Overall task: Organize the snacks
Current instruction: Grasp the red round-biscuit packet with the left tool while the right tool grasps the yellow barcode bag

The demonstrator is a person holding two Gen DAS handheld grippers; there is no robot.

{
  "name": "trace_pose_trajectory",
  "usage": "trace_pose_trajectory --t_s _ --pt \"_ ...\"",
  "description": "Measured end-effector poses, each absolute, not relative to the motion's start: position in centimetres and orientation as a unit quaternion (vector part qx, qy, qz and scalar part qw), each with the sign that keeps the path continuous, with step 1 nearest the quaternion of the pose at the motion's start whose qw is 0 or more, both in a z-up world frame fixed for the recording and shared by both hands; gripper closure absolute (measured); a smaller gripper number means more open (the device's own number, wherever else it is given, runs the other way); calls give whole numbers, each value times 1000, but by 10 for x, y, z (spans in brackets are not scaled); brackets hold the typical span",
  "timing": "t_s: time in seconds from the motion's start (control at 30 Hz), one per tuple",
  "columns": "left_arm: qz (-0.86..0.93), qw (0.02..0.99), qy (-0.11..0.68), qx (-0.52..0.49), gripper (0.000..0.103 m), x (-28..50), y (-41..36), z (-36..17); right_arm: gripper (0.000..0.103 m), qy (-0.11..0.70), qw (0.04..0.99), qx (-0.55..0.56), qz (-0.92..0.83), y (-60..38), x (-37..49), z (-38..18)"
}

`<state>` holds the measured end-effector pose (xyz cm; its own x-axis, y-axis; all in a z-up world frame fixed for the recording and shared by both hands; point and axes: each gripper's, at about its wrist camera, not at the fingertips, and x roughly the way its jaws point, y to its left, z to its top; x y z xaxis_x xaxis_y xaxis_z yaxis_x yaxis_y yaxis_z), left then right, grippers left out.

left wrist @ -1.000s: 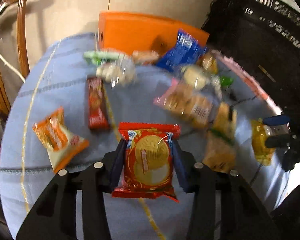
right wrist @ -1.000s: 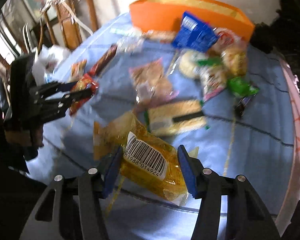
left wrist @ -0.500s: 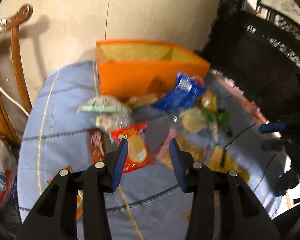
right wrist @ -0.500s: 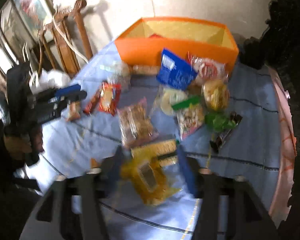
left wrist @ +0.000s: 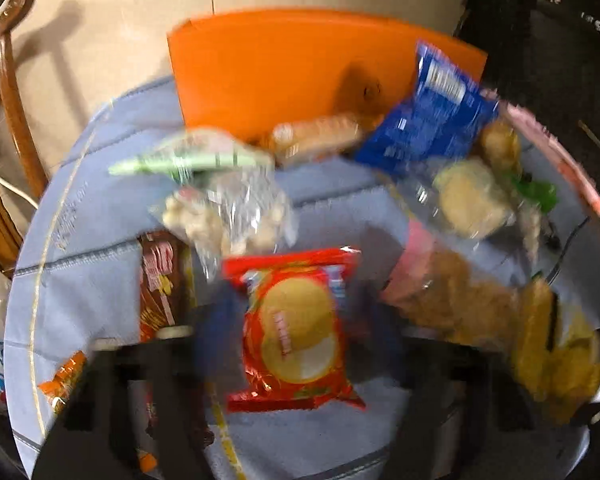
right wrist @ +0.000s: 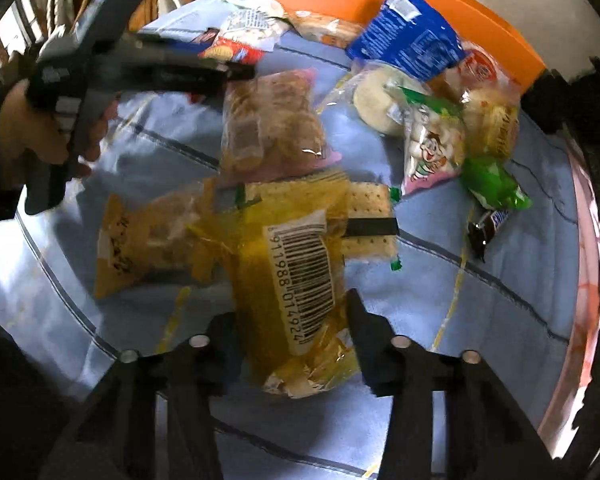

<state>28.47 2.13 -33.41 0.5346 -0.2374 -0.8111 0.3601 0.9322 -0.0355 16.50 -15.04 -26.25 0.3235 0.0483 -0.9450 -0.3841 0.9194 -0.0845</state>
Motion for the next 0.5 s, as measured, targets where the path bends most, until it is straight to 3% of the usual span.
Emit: trace_pose_trajectory --t_s 0.23,0.5 --pt "-195 876 439 43 60 263 41 -324 63 542 828 -76 124 -177 158 -227" --pt "-217 891 398 -1 60 245 64 -262 63 500 858 16 120 -213 167 -167"
